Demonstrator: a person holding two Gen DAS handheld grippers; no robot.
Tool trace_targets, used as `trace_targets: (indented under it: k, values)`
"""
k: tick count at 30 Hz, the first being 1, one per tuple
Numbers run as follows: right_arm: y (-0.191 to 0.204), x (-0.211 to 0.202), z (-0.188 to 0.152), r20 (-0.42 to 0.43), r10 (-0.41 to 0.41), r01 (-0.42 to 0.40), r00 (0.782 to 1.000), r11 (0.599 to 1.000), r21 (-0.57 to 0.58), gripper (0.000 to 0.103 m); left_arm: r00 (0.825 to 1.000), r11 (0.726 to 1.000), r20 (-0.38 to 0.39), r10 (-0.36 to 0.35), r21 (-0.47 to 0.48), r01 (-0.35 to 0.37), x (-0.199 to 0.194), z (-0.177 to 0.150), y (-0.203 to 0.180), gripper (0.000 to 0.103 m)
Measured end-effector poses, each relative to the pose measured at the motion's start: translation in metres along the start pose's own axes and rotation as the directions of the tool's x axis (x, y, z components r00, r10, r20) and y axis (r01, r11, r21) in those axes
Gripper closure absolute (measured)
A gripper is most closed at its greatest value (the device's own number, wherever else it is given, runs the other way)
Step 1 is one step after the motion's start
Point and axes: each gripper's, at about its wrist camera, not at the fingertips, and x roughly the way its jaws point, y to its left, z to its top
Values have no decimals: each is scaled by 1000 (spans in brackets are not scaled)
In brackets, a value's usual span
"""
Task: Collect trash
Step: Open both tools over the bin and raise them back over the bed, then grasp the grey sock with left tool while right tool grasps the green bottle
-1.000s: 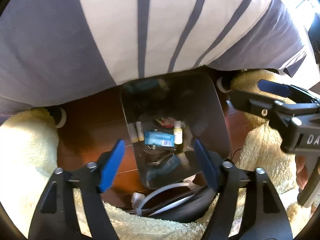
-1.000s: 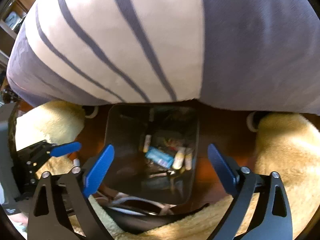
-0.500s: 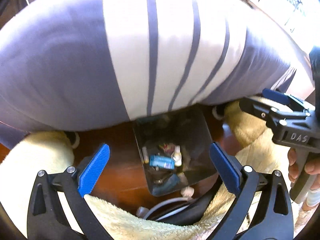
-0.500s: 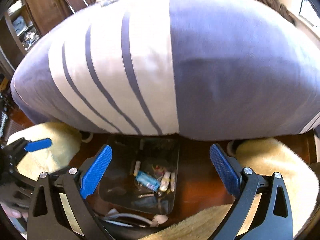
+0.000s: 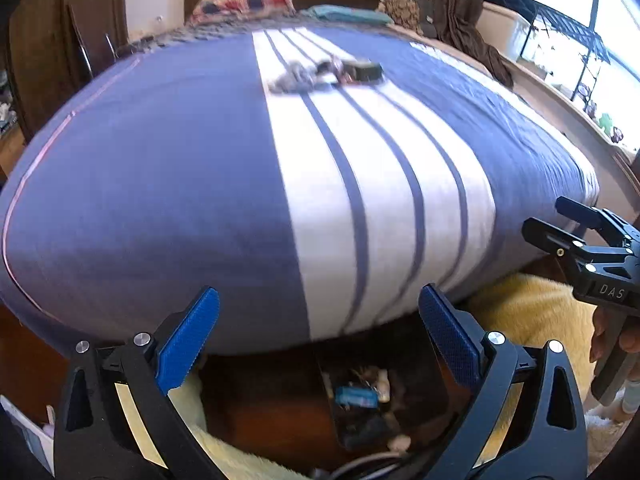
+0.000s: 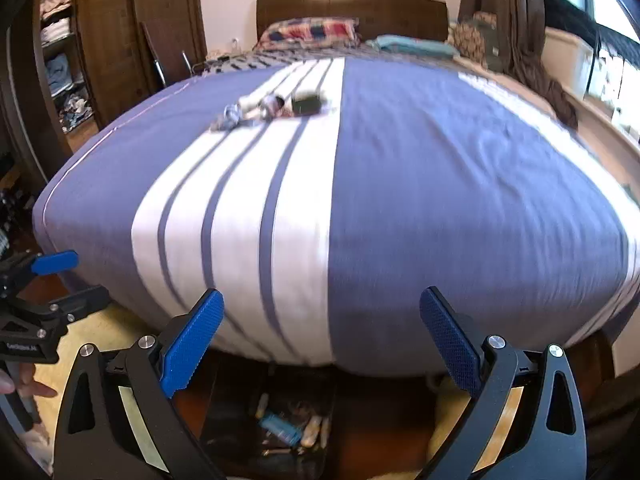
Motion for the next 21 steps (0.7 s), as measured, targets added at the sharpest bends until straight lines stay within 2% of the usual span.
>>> trace_targets:
  k: [4,10,16,21]
  values:
    - [-3,4,30,37,-5,5,999,1000,-6,4,999,1000,32,31,-3,-31,2,26,9,8]
    - [-4,21,61,49,-18,17,999,1000,11,4,997,998,55,59,0,-60,15,62,20,8]
    - [-5,59,91,40,-17,17,999,1000,-4,4,998,998,38,56,-12,-56,45,90,31,8]
    - [-11,93,119,33,13,-14,999,1000,26,5,998,998,35,58,-22,-58,72,119,36,9]
